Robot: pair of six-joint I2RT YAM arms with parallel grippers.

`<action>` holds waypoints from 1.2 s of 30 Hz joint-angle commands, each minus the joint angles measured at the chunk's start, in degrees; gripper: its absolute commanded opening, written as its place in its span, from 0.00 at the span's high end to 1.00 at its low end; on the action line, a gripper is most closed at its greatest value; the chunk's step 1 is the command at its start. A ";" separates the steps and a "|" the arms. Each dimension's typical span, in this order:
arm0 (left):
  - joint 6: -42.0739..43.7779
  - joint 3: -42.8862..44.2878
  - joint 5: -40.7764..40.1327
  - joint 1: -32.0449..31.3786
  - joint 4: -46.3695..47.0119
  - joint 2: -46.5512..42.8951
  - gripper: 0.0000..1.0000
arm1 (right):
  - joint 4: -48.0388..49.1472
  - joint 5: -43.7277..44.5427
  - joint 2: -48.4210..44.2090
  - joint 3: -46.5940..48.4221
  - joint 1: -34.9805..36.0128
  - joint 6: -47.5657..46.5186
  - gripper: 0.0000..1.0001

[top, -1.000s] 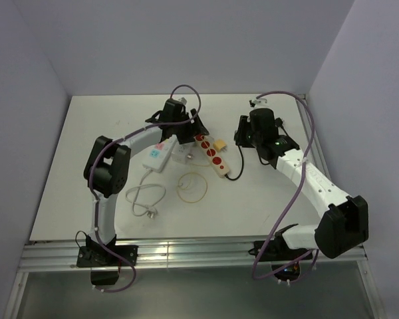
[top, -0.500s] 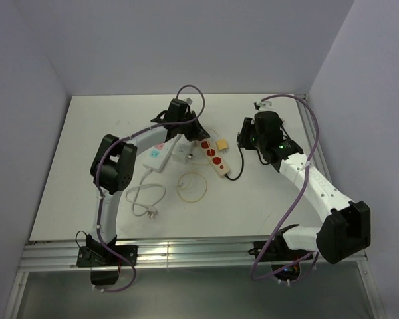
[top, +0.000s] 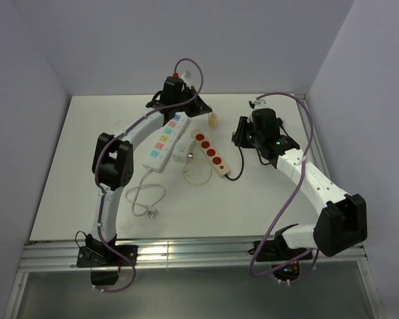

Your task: Insert the plug

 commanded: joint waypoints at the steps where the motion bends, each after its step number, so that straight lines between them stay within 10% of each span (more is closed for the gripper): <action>1: 2.27 -1.93 -1.74 3.90 2.04 -8.37 1.00 | 1.13 -2.82 2.13 5.06 -0.35 -2.89 1.00; 11: 12.55 -23.45 -15.97 6.98 2.49 -27.73 1.00 | 0.42 -5.90 13.19 13.49 0.36 -8.25 1.00; 26: 13.09 -36.13 -24.69 8.91 -3.75 -29.94 0.96 | -23.30 -14.60 40.71 49.00 2.29 -26.89 1.00; 29: 12.65 -35.26 -28.19 9.27 -6.20 -28.97 0.72 | -26.12 -13.73 43.53 52.09 3.08 -27.33 1.00; 32: 13.17 -33.77 -27.33 9.27 -6.65 -27.13 0.01 | -23.33 -12.84 42.66 49.55 3.34 -25.93 1.00; 36: 13.61 -34.99 -22.61 9.00 -2.02 -28.17 0.00 | -19.36 -12.14 37.84 43.66 3.17 -23.21 1.00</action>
